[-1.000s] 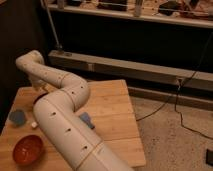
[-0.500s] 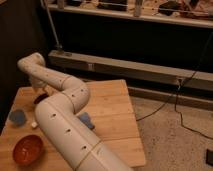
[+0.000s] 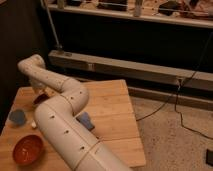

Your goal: Place the pepper in the ceramic bowl

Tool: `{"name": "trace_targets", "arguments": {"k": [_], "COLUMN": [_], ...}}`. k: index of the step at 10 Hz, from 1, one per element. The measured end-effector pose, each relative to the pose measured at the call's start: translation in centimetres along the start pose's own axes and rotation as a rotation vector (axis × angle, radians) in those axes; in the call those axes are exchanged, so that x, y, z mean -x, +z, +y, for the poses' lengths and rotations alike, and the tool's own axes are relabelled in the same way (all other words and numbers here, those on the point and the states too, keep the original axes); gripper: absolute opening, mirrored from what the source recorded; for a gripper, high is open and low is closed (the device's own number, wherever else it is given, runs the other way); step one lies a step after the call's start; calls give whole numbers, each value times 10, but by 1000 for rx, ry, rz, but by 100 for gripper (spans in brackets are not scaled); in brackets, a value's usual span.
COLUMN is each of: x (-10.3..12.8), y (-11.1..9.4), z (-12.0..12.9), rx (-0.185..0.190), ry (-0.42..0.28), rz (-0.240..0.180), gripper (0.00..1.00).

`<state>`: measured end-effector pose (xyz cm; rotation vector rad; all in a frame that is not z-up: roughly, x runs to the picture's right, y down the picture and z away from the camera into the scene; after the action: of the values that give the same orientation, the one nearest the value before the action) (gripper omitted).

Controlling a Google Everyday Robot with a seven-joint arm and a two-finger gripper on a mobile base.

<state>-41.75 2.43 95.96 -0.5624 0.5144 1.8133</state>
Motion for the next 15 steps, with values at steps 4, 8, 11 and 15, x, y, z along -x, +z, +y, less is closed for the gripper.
{"name": "trace_targets", "arguments": {"k": [4,8,11,15], "x": [-1,-2,-2,8], "y": [4,6,4,-30], "z": [1,1,0,-4], "rx": [-15,-27,-34,-45], "ry": [-22,-34,-46,-80], "rz": [-7,-7,-6,-31], "gripper": [34,22,5,0]}}
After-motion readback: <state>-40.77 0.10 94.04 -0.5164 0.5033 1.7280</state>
